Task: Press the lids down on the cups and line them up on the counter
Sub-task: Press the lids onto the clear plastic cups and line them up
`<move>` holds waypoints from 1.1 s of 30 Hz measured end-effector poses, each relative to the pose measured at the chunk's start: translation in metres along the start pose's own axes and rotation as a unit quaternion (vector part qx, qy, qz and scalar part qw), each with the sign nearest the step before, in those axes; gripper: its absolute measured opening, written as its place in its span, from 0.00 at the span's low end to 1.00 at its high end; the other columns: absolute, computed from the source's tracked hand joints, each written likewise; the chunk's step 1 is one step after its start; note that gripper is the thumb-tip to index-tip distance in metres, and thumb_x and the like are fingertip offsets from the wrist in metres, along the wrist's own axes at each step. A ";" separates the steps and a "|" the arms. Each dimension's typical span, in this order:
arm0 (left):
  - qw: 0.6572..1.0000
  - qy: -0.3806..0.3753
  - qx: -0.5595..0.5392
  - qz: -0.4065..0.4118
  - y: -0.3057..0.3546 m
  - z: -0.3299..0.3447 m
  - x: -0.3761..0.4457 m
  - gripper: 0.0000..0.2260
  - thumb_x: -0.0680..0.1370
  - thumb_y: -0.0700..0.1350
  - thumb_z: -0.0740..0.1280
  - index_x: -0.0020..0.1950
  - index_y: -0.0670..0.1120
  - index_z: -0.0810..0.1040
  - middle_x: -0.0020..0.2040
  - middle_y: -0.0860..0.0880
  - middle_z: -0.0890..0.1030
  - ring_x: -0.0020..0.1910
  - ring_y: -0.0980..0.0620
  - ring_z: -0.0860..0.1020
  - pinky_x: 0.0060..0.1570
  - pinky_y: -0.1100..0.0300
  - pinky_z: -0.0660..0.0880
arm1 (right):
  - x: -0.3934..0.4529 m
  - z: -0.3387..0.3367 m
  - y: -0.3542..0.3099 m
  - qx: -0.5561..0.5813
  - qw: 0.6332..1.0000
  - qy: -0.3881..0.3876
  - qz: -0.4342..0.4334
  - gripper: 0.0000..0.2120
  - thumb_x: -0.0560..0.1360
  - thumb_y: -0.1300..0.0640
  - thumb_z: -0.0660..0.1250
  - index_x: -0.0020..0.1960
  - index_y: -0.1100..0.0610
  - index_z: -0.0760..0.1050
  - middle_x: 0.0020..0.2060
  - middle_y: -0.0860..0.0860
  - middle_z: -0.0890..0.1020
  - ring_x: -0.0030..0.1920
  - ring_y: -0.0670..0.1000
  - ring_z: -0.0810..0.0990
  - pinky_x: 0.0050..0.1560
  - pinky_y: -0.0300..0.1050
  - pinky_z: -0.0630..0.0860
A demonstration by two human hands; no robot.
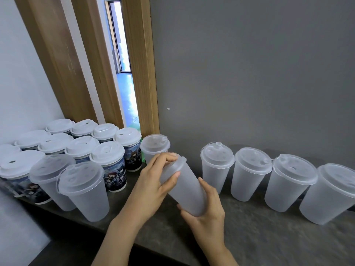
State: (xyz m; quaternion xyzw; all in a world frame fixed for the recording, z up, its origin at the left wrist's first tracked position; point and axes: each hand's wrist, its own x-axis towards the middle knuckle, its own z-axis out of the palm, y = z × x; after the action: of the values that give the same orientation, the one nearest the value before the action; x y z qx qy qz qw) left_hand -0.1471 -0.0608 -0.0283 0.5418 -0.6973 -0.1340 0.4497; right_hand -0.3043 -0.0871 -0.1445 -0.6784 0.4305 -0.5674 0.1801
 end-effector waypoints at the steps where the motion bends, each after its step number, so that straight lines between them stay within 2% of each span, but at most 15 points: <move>1: 1.000 -0.017 -0.018 0.011 -0.002 -0.002 0.000 0.11 0.78 0.44 0.68 0.60 0.52 0.74 0.64 0.61 0.74 0.65 0.61 0.72 0.62 0.67 0.69 | 0.001 -0.001 -0.001 0.037 0.999 -0.017 0.034 0.40 0.60 0.45 0.80 0.69 0.44 0.69 0.61 0.41 0.77 0.60 0.42 0.77 0.57 0.39 0.78; 5: 0.993 -0.091 -0.060 0.039 -0.006 -0.011 0.001 0.12 0.77 0.40 0.69 0.58 0.52 0.75 0.68 0.62 0.73 0.69 0.61 0.70 0.64 0.70 0.66 | 0.006 -0.004 -0.001 0.122 0.981 -0.100 0.111 0.40 0.57 0.41 0.82 0.65 0.35 0.70 0.59 0.34 0.78 0.60 0.39 0.77 0.55 0.33 0.78; 8: 0.990 -0.124 -0.067 0.024 -0.004 -0.013 0.000 0.15 0.76 0.37 0.68 0.56 0.56 0.74 0.68 0.64 0.73 0.69 0.63 0.70 0.62 0.72 0.66 | 0.008 -0.005 -0.003 0.127 0.974 -0.140 0.122 0.40 0.57 0.40 0.82 0.64 0.31 0.68 0.58 0.33 0.77 0.59 0.38 0.78 0.55 0.36 0.80; 11: 0.994 -0.094 -0.039 0.031 0.001 -0.011 -0.001 0.17 0.72 0.41 0.70 0.57 0.57 0.73 0.64 0.65 0.75 0.66 0.64 0.72 0.60 0.73 0.66 | 0.004 -0.004 -0.002 0.091 0.984 -0.110 0.104 0.41 0.59 0.45 0.83 0.68 0.38 0.69 0.60 0.38 0.79 0.59 0.42 0.80 0.54 0.42 0.81; 14: 0.999 -0.019 -0.011 0.028 0.009 -0.001 0.000 0.23 0.70 0.49 0.77 0.60 0.60 0.72 0.58 0.65 0.78 0.61 0.65 0.75 0.57 0.75 0.67 | 0.001 -0.001 -0.003 0.032 0.993 -0.073 0.090 0.43 0.60 0.42 0.80 0.72 0.45 0.68 0.63 0.42 0.79 0.60 0.44 0.80 0.55 0.48 0.80; 16: 0.999 0.027 0.008 0.040 0.013 0.005 -0.001 0.24 0.70 0.47 0.77 0.62 0.60 0.72 0.56 0.64 0.79 0.59 0.65 0.76 0.57 0.73 0.69 | 0.000 0.000 -0.003 0.007 0.994 -0.064 0.083 0.44 0.60 0.41 0.79 0.73 0.48 0.67 0.63 0.42 0.78 0.60 0.45 0.79 0.56 0.49 0.80; 19: 0.996 0.021 0.038 0.081 0.015 0.011 -0.003 0.20 0.76 0.44 0.71 0.64 0.59 0.71 0.59 0.62 0.76 0.63 0.62 0.74 0.59 0.71 0.69 | -0.001 0.000 -0.004 -0.007 0.995 -0.049 0.084 0.44 0.59 0.39 0.79 0.71 0.45 0.67 0.62 0.41 0.78 0.59 0.44 0.79 0.55 0.48 0.81; 21: 0.995 0.014 0.038 0.089 0.013 0.011 -0.004 0.18 0.79 0.43 0.68 0.65 0.60 0.69 0.61 0.63 0.74 0.64 0.62 0.73 0.60 0.72 0.67 | -0.001 0.000 -0.006 -0.009 0.994 -0.044 0.097 0.43 0.58 0.38 0.78 0.69 0.40 0.65 0.59 0.38 0.79 0.57 0.42 0.80 0.53 0.45 0.81; 24: 0.996 0.023 0.009 0.082 0.009 0.009 -0.004 0.19 0.79 0.40 0.66 0.63 0.60 0.68 0.62 0.66 0.73 0.65 0.65 0.72 0.60 0.75 0.65 | 0.003 -0.001 -0.004 0.053 0.989 -0.070 0.122 0.41 0.58 0.37 0.79 0.66 0.36 0.65 0.57 0.34 0.78 0.56 0.39 0.79 0.49 0.36 0.80; 25: 0.996 0.029 -0.006 0.079 0.007 0.008 -0.004 0.19 0.80 0.39 0.66 0.63 0.60 0.68 0.62 0.66 0.73 0.65 0.64 0.72 0.61 0.74 0.66 | 0.005 -0.002 -0.003 0.097 0.981 -0.097 0.137 0.40 0.58 0.38 0.80 0.65 0.35 0.65 0.57 0.34 0.77 0.57 0.40 0.79 0.50 0.37 0.80; 27: 0.997 0.035 -0.026 0.065 0.004 0.006 -0.002 0.21 0.80 0.37 0.64 0.62 0.62 0.68 0.64 0.66 0.74 0.67 0.63 0.71 0.63 0.69 0.68 | 0.008 -0.003 -0.001 0.190 0.950 -0.171 0.178 0.39 0.58 0.38 0.82 0.64 0.32 0.67 0.55 0.34 0.78 0.58 0.44 0.80 0.51 0.45 0.83; 29: 0.998 0.032 -0.016 0.047 0.004 0.003 0.002 0.24 0.80 0.37 0.63 0.61 0.67 0.66 0.64 0.68 0.73 0.67 0.65 0.70 0.63 0.69 0.68 | 0.010 -0.003 0.001 0.231 0.927 -0.214 0.202 0.39 0.57 0.39 0.83 0.63 0.31 0.68 0.54 0.36 0.78 0.57 0.46 0.80 0.50 0.52 0.84; 31: 0.999 0.027 0.014 0.044 0.003 0.001 0.005 0.26 0.79 0.36 0.64 0.61 0.68 0.65 0.62 0.70 0.72 0.65 0.69 0.69 0.61 0.76 0.65 | 0.010 -0.003 0.002 0.228 0.936 -0.191 0.191 0.39 0.58 0.39 0.83 0.64 0.33 0.69 0.54 0.38 0.79 0.56 0.48 0.81 0.49 0.51 0.84; 33: 0.997 0.026 0.051 0.051 0.005 0.000 0.007 0.25 0.78 0.39 0.68 0.64 0.66 0.66 0.61 0.71 0.72 0.64 0.71 0.69 0.59 0.79 0.62 | 0.009 -0.003 0.003 0.190 0.959 -0.134 0.161 0.38 0.59 0.41 0.82 0.64 0.34 0.68 0.56 0.37 0.79 0.57 0.44 0.80 0.50 0.43 0.82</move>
State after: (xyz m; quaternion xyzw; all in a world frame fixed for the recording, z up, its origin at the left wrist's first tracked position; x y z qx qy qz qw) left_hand -0.1510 -0.0651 -0.0214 0.5309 -0.7181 -0.0614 0.4458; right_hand -0.3082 -0.0953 -0.1399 -0.6235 0.3899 -0.5060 0.4508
